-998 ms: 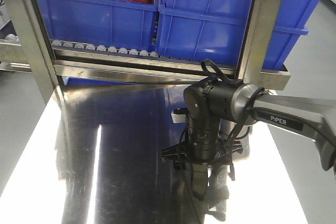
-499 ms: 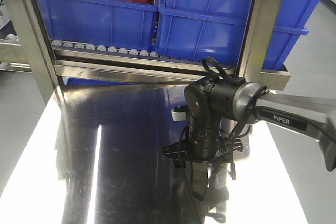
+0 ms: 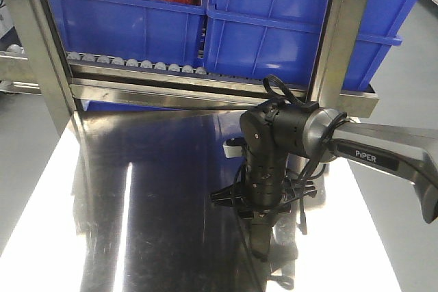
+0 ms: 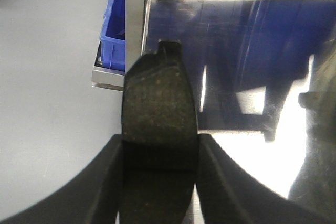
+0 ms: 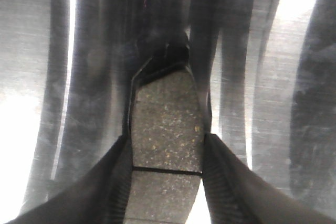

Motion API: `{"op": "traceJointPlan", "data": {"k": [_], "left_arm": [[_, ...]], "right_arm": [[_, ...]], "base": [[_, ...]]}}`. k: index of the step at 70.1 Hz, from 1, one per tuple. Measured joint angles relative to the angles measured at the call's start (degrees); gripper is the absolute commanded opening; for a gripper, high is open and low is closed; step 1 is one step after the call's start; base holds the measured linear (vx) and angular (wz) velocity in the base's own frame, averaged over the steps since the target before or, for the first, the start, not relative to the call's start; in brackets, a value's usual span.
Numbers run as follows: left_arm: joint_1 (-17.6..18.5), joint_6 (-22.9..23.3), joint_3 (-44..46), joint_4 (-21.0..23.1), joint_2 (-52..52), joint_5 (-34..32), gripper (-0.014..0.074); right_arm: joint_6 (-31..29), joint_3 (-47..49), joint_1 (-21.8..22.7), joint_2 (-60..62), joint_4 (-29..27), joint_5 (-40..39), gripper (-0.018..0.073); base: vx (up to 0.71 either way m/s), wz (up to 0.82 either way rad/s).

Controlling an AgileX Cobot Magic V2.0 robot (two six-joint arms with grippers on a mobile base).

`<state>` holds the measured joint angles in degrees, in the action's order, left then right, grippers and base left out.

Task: Move and align brake pads A on conveyor
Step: 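Close the right gripper on the brake pad, then lift the brake pad with the right gripper and raise it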

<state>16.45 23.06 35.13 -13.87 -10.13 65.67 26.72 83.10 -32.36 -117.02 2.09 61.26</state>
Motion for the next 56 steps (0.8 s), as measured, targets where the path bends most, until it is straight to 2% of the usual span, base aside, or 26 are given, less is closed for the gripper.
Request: {"op": "traceJointPlan", "data": {"k": [31,56], "left_arm": [[0.0,0.0,0.0,0.0,0.0,0.0,-0.0006],[0.0,0.0,0.0,0.0,0.0,0.0,-0.0006]], "right_arm": [[-2.4,0.0,0.0,0.8,0.3,1.0,-0.0011],[-3.0,-0.1,-0.2,10.8,2.7,0.6,-0.0011]], "base": [[0.0,0.0],[0.0,0.0]]}}
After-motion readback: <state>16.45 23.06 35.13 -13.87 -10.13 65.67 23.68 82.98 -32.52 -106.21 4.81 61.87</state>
